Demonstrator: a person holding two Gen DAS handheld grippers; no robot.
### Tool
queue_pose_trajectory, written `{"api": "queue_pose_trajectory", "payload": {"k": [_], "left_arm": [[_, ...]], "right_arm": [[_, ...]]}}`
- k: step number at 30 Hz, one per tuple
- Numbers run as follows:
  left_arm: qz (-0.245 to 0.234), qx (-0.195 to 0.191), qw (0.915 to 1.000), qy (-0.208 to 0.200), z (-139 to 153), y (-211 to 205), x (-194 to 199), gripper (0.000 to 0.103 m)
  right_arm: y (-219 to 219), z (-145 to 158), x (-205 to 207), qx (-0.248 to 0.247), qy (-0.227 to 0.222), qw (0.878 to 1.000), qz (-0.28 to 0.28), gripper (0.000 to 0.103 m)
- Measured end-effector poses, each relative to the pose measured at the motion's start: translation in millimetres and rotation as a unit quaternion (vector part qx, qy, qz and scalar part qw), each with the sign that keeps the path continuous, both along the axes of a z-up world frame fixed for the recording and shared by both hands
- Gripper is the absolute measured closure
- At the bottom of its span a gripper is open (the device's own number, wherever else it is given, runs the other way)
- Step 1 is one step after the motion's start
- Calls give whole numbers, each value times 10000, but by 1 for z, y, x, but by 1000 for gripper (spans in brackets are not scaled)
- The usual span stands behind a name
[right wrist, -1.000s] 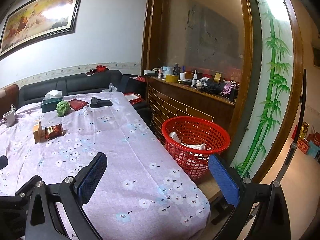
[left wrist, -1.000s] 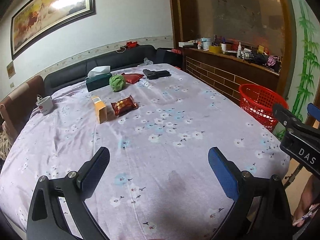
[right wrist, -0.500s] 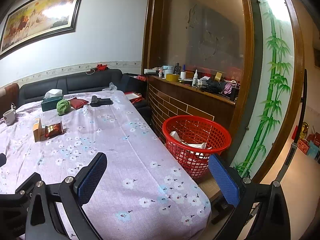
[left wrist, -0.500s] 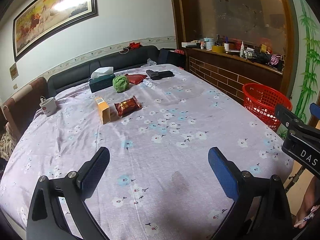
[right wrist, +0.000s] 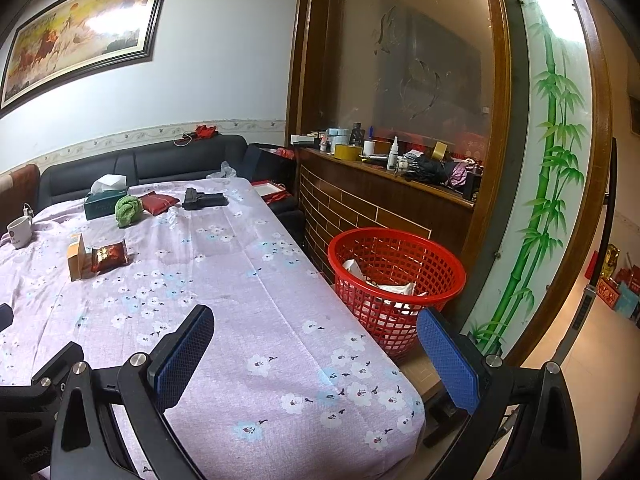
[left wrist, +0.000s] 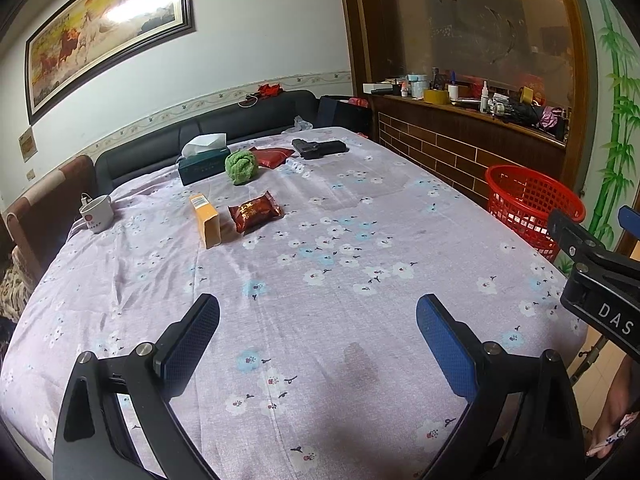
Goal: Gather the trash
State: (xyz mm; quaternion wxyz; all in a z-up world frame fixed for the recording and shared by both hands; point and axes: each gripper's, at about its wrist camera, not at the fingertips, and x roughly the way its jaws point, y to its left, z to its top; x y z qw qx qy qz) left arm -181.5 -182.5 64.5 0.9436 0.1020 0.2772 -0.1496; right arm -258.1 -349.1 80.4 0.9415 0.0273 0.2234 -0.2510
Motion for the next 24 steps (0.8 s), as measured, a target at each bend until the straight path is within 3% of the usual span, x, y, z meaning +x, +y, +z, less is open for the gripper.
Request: {"api": "queue_pose_trajectory", "payload": {"k": [12, 17, 21, 24], "left_arm": [[-89, -11, 10000, -20, 0, 0, 0, 5], [-248, -156, 9996, -27, 4, 3, -4, 5], [-476, -550, 9972, 154, 8, 11, -3, 5], [-398, -462, 9981, -80, 10, 11, -7, 5]], "right_arm": [[1, -2, 2, 12, 39, 10000, 18, 0], [2, -2, 2, 9, 30, 10000, 34, 0], [3, -3, 2, 1, 39, 10000, 71, 0], [5, -4, 3, -10, 49, 9999, 90, 0]]}}
